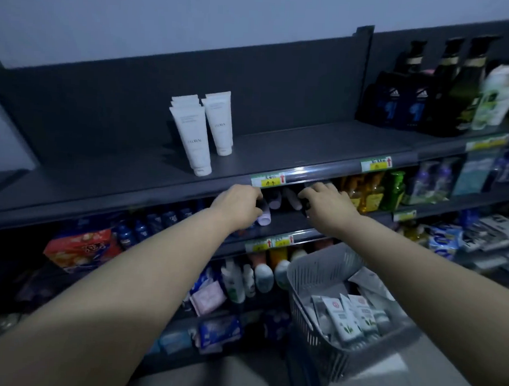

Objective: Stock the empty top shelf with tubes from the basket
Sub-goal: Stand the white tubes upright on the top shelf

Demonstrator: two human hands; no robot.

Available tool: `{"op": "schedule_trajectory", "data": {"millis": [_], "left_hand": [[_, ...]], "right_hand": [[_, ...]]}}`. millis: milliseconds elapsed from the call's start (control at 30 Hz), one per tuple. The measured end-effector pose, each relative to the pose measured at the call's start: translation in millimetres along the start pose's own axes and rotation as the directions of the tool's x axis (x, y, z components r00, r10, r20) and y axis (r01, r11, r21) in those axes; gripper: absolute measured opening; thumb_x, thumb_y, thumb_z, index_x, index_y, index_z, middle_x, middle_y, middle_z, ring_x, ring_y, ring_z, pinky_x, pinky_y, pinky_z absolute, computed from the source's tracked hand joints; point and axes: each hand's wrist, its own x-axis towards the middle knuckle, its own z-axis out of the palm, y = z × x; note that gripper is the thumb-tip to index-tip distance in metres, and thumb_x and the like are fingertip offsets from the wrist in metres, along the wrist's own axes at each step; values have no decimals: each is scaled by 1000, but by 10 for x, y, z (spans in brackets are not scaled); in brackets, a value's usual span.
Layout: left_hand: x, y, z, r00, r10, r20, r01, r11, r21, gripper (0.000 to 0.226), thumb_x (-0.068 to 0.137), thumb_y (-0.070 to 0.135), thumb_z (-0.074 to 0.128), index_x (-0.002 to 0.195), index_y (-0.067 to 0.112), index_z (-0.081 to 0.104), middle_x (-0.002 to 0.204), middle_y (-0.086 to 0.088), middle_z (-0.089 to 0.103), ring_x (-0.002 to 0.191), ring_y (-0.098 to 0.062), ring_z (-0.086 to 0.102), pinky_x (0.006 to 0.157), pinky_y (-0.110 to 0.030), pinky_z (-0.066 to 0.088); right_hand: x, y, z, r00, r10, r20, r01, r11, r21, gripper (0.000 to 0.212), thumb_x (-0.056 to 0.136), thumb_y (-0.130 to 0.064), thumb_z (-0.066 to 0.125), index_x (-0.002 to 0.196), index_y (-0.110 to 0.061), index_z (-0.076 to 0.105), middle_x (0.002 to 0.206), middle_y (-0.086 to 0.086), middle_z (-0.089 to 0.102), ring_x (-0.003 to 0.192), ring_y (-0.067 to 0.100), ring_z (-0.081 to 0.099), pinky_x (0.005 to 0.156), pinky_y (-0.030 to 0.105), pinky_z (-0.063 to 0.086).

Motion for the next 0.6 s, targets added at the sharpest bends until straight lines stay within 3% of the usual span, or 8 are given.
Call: {"op": "schedule_trajectory", "data": {"millis": [233, 333, 500, 600], "left_hand": [[167, 432, 618, 990, 76, 118, -68, 995, -71, 45, 93, 29, 58, 136, 18, 51, 137, -8, 54, 126, -27, 50, 96, -37, 46], [343, 663, 871, 984, 95, 152, -81, 992, -101, 40, 92, 29, 59, 130, 16, 55, 132, -9, 58, 120, -29, 54, 94, -37, 48], [685, 1115, 1416, 966, 55, 252, -15, 988, -156, 37, 91, 26, 59, 125, 14, 58, 125, -12, 62, 116, -31, 56, 88, -35, 48], [871, 1340, 1772, 941, 8, 337, 44, 988, -146, 34, 90, 26, 60, 121, 12, 60, 124, -11, 62, 114, -30, 58, 92, -39, 50]], "right_hand": [[-350, 757, 361, 979, 138, 152, -130, 990, -62, 42, 93, -22, 50, 135, -21, 42, 135, 9, 42, 128, 31, 35, 99, 47, 35], [-405, 1096, 495, 964, 168, 206, -155, 985, -76, 42, 94, -26, 51, 136, -23, 41, 138, 8, 41, 130, 31, 34, 100, 47, 36], [-320, 1745, 783, 942, 160, 295, -144, 987, -77, 45, 93, -24, 49, 138, -23, 41, 140, 8, 40, 130, 30, 35, 99, 45, 37], [-226, 2123, 1006, 929, 127, 349, -114, 992, -56, 47, 92, -21, 50, 138, -22, 41, 142, 8, 37, 131, 31, 34, 97, 44, 39]]}}
